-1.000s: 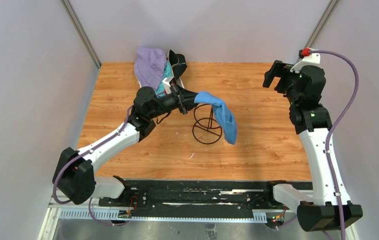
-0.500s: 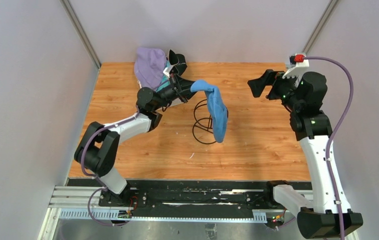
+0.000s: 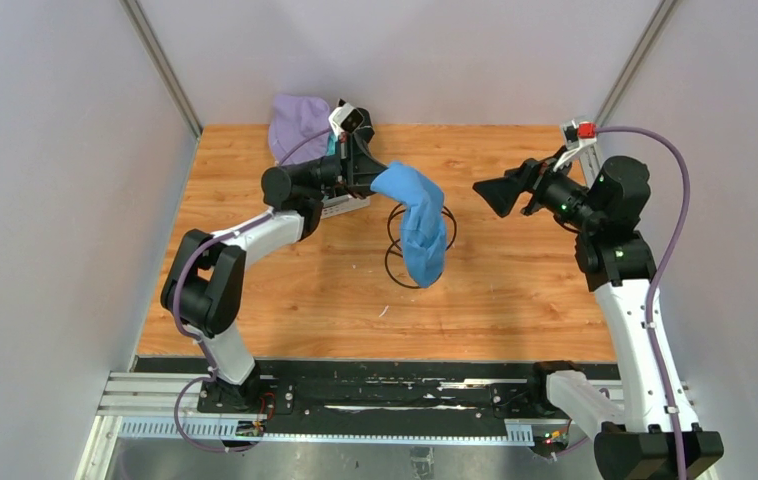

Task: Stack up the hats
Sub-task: Adjust the hat.

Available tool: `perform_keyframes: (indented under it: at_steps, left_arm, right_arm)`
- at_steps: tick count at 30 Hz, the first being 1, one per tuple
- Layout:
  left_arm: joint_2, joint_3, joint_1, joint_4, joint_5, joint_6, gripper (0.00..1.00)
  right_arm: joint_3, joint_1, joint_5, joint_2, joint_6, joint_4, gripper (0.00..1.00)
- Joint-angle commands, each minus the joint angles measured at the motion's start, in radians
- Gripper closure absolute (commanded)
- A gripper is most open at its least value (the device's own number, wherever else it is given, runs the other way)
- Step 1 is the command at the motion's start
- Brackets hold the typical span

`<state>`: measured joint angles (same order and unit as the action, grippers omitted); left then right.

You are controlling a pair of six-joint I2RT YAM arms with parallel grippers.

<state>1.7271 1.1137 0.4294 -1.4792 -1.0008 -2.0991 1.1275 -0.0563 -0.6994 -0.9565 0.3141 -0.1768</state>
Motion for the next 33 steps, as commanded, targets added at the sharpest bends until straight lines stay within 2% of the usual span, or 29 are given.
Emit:
perform_keyframes:
  at_steps: [1,7,17,23,28,33]
  left_arm:
    - [0.013,0.062,-0.006,-0.081,-0.143,-0.164,1.0]
    - [0.009,0.132,-0.005,-0.08,-0.242,-0.148,1.0]
    - [0.012,0.131,-0.005,-0.08,-0.196,-0.113,1.0]
    - [0.018,0.122,-0.006,-0.081,-0.192,-0.11,1.0]
    - [0.028,0.126,-0.006,-0.08,-0.181,-0.105,1.0]
    - [0.04,0.133,-0.005,-0.08,-0.178,-0.11,1.0]
  right_arm:
    - [-0.046,0.014,-0.142,0.012,0.098,0.123,0.03]
    - [-0.094,0.013,-0.24,-0.003,0.143,0.214,0.06]
    - [-0.15,0.003,-0.354,-0.044,0.225,0.346,0.1]
    - [-0.185,-0.055,-0.379,-0.108,0.286,0.465,0.11]
    - [-0.159,-0.153,-0.342,-0.148,0.203,0.399,0.13]
    - [-0.16,-0.193,-0.338,-0.17,0.195,0.399,0.16]
